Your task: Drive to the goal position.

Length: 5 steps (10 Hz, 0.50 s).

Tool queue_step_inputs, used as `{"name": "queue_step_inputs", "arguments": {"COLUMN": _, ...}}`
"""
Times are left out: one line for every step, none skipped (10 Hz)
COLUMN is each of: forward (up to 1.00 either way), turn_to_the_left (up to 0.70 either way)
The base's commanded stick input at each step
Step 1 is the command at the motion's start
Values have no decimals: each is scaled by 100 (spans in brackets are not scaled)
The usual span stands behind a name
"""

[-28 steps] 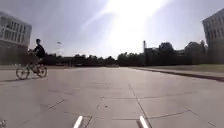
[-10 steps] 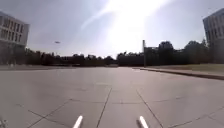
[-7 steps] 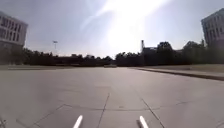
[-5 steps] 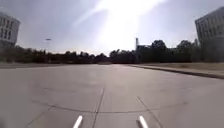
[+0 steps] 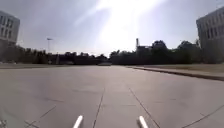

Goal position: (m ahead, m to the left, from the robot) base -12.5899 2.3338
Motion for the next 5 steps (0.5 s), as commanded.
{"name": "queue_step_inputs", "arguments": {"forward": 98, "turn_to_the_left": 0}}
{"name": "queue_step_inputs", "arguments": {"forward": 98, "turn_to_the_left": 0}}
{"name": "queue_step_inputs", "arguments": {"forward": 98, "turn_to_the_left": 0}}
{"name": "queue_step_inputs", "arguments": {"forward": 98, "turn_to_the_left": 0}}
{"name": "queue_step_inputs", "arguments": {"forward": 98, "turn_to_the_left": 0}}
